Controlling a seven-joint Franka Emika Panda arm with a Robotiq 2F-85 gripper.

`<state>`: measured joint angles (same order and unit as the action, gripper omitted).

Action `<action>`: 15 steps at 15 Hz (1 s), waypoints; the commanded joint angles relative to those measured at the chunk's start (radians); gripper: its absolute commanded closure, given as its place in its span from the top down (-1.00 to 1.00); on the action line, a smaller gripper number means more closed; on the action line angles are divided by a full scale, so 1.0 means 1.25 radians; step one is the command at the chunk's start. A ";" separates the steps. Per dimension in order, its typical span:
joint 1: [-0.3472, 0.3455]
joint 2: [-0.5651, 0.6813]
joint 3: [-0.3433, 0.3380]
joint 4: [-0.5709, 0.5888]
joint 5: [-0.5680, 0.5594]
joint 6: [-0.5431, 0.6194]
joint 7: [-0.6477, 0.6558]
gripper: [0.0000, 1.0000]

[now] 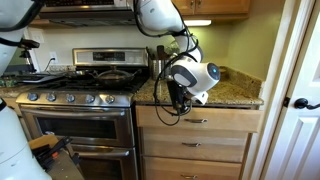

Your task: Close the open drawer

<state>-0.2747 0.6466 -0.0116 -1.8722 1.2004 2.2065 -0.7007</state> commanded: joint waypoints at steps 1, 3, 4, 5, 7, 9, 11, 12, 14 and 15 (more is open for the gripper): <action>0.009 -0.002 0.008 0.007 0.041 -0.026 -0.029 1.00; 0.013 -0.003 0.008 0.007 0.045 -0.026 -0.034 1.00; 0.015 -0.004 0.007 0.008 0.048 -0.026 -0.038 1.00; 0.017 -0.004 0.007 0.009 0.051 -0.026 -0.041 1.00; 0.018 -0.003 0.006 0.011 0.053 -0.027 -0.043 1.00; 0.018 -0.003 0.005 0.014 0.055 -0.029 -0.044 1.00; 0.016 0.000 0.006 0.018 0.057 -0.032 -0.048 1.00; 0.016 0.003 0.005 0.021 0.057 -0.033 -0.047 1.00; 0.018 0.012 0.006 0.030 0.056 -0.033 -0.042 1.00; 0.021 0.016 0.006 0.034 0.055 -0.031 -0.037 1.00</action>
<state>-0.2574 0.6474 -0.0049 -1.8623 1.2312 2.2030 -0.7361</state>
